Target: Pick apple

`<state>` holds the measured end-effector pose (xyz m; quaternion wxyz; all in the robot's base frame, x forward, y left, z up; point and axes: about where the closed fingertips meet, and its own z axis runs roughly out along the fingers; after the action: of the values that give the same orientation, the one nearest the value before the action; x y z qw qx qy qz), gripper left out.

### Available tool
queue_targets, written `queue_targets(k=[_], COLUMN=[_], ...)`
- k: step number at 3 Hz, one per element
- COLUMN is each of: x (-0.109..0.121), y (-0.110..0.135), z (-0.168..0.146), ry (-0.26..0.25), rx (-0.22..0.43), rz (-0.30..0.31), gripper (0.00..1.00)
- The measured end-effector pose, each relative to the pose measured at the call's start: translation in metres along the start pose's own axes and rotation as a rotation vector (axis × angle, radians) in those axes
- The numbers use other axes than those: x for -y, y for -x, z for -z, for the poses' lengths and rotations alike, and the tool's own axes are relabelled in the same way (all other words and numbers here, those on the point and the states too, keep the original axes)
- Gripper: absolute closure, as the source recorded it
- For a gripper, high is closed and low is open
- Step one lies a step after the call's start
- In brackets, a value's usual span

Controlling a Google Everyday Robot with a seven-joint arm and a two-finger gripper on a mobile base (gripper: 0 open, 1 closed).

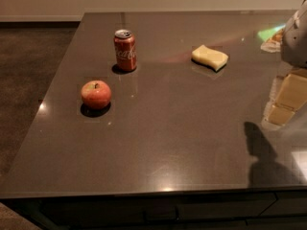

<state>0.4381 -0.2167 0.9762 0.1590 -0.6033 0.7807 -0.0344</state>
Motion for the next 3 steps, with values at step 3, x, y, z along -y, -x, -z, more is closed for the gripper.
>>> queue_targets(k=[3], x=[0.021], y=[0.07], z=[-0.016], ry=[-0.02], rx=[0.161], rz=[0.056], gripper=[0.0])
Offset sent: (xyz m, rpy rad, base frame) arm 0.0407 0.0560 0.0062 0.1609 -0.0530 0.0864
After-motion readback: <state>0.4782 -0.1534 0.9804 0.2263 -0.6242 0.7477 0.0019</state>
